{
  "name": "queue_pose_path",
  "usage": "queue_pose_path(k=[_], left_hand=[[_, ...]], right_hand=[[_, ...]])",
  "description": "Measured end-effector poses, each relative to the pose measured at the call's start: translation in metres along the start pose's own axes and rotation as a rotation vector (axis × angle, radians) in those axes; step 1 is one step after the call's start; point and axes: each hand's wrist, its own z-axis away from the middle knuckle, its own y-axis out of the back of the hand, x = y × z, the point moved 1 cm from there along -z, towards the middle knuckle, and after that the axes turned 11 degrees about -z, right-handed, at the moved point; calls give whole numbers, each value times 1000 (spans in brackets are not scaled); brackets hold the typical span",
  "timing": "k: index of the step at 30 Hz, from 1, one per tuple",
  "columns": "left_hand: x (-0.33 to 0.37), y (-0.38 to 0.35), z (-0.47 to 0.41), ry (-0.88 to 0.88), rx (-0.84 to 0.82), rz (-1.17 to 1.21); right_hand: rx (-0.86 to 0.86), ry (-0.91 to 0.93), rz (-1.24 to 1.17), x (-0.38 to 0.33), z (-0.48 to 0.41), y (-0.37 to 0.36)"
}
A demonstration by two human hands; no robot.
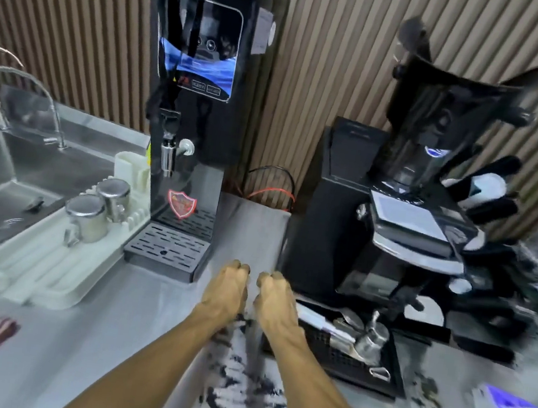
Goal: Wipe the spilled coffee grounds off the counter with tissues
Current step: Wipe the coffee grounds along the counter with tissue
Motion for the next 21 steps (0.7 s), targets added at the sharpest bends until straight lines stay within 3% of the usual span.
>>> queue_pose_path(k=[6, 11, 21], left_hand=[[58, 6, 99, -64, 5, 87], [131, -3, 165, -218, 6, 125], [272, -58, 276, -518, -202, 231]], right_hand=[[29, 0, -53, 22, 106, 37], [85, -46, -58, 60, 192, 69], [229, -388, -165, 210, 361, 101]])
